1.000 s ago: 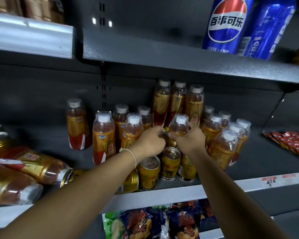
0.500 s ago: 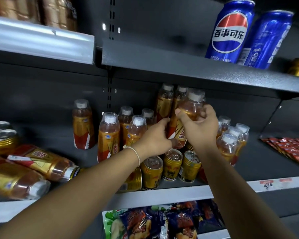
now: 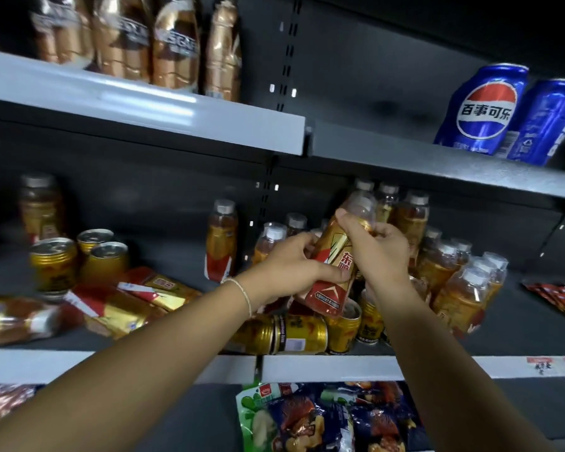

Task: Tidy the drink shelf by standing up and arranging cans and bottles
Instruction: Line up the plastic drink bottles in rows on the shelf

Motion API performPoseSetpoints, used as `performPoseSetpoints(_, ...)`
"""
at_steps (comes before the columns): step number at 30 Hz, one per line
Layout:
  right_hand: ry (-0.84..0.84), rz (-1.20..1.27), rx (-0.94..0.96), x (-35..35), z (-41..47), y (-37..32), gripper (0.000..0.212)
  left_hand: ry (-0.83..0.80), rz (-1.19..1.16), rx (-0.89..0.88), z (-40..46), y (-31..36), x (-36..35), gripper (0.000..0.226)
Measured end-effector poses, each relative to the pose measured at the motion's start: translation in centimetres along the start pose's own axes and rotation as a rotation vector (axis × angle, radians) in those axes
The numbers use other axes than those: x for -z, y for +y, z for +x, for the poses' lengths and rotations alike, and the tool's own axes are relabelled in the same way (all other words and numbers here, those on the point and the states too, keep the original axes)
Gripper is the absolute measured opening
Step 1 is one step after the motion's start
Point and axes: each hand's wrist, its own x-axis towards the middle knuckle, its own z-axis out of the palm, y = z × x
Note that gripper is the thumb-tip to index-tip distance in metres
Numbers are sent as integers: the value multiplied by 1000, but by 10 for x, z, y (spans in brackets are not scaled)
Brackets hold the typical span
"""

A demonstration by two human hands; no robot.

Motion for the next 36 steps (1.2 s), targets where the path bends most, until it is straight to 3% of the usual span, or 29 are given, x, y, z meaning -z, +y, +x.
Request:
performPoseSetpoints(9, -194, -60, -75, -98, -76, -15, 48, 80, -94, 95, -93, -11, 105, 65)
performPoseSetpoints(19, -476, -77, -163, -228, -174, -25, 54, 235, -88, 170, -218, -29, 234, 60)
performPoseSetpoints(25, -577, -20, -205, -307, -230, -25, 50, 348, -91, 199, -285, -39, 298, 42)
performPoseSetpoints(36, -683, -54, -151, -416, -261, -30, 46, 518, -12, 232, -326, -58, 385, 56)
